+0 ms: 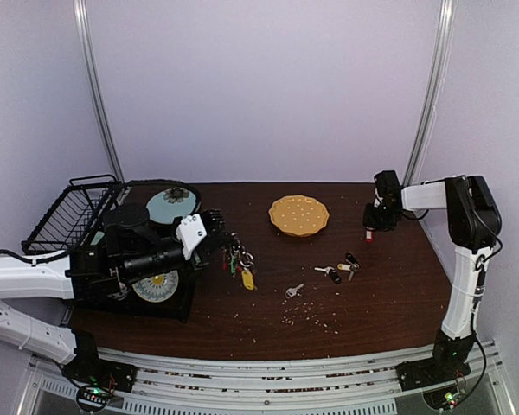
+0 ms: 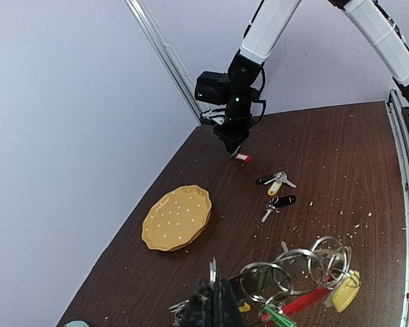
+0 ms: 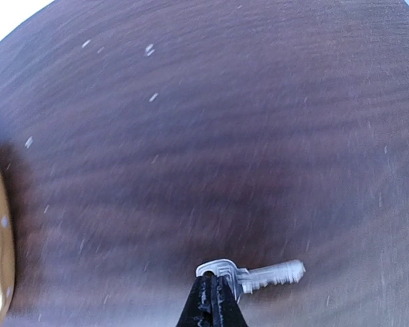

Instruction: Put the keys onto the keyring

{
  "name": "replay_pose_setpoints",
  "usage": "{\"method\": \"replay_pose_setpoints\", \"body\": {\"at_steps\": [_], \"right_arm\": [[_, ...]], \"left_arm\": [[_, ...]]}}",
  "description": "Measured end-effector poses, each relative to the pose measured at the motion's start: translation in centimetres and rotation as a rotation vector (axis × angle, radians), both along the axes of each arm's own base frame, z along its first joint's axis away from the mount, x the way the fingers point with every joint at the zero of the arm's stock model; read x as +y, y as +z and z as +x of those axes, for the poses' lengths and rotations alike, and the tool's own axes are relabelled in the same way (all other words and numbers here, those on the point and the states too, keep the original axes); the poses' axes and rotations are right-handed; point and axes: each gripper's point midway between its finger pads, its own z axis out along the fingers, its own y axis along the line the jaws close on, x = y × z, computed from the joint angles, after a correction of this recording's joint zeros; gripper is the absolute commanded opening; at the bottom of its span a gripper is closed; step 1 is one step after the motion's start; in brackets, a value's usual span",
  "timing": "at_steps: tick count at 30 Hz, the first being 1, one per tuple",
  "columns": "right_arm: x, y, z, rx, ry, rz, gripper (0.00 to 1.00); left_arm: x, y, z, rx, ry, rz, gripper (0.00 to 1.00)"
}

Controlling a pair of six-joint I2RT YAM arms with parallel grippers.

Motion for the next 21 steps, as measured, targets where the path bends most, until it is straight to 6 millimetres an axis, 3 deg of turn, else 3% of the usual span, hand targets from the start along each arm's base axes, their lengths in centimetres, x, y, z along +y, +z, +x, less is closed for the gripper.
{"method": "replay_pose_setpoints", "body": {"at_steps": [5,8,9,10,16,21], "right_arm": [[4.1,3.6,-3.6,-0.024,0.105,0.006,0.0],[8.2,7.5,-6.9,-0.072,0.22,0.023,0.0],[8.6,8.8,-7.7,-0.092,0.24,0.024,0.0],[11.1,10.1,-9.1,-0.109,0.308,0.029,0.0],[20.2,17.5,-18.2,-0.218,0.648,0.079,0.0],[25.5,22.3,-27.0,-0.293,0.937,0.184,0.0]], "left_arm": [[0.1,0.3,-0.2,-0.005,-0.006,-0.006,0.0],[0.0,0.2,-0.3,-0.006,-0.018,-0.001,0.0],[-0.1,0.2,-0.5,-0.009,-0.027,0.002,0.0],[-0.1,0.2,-0.6,-0.013,-0.036,0.006,0.0],[-0.6,-0.3,-3.1,-0.079,-0.187,0.058,0.0],[-0.6,-0.9,-6.9,-0.147,-0.383,0.108,0.0]]}}
